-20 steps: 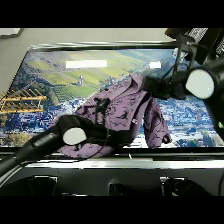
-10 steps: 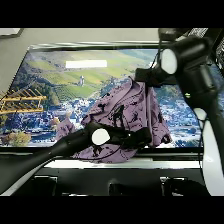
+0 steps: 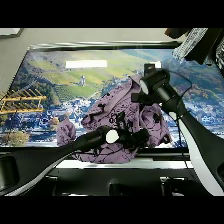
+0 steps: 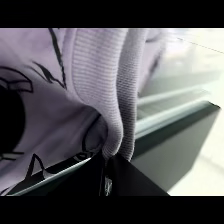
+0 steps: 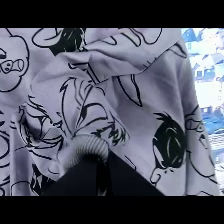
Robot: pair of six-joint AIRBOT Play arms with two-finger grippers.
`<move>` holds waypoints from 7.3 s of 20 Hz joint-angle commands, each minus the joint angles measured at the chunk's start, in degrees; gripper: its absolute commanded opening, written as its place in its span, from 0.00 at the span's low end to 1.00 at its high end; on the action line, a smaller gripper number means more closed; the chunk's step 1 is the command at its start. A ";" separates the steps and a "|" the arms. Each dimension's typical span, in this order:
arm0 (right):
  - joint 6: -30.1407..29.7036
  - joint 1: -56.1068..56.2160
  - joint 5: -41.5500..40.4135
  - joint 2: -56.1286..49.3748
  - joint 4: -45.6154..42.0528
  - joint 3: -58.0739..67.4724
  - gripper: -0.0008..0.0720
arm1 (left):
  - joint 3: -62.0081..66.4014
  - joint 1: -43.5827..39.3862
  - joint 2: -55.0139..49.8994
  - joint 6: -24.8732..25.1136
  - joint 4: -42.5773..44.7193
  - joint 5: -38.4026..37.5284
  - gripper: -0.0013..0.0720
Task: Fold the clothes and pants, and hang the long-sleeved shirts on hangers.
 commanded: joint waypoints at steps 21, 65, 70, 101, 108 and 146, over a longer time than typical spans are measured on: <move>5.66 -23.17 9.01 36.37 28.76 -35.58 0.78 | 4.81 27.87 10.71 46.75 33.29 -17.62 0.76; 13.14 -23.15 -9.03 32.41 33.88 -50.66 0.05 | 31.34 8.17 -23.26 -25.22 5.97 6.01 0.75; 12.39 -23.15 -9.05 32.41 33.86 -50.66 0.05 | 31.34 8.15 -25.20 -28.55 5.97 12.68 0.75; 11.96 -23.15 -9.03 32.41 32.33 -50.66 0.05 | 32.15 8.70 -28.59 -38.05 11.37 20.55 0.23; 10.10 -23.15 -8.96 32.61 32.28 -50.64 0.05 | 32.15 9.81 -27.71 -33.64 11.37 18.21 0.04; -20.98 -13.75 -26.36 16.96 31.58 41.57 0.04 | 46.40 49.33 25.07 25.59 11.43 -15.30 0.04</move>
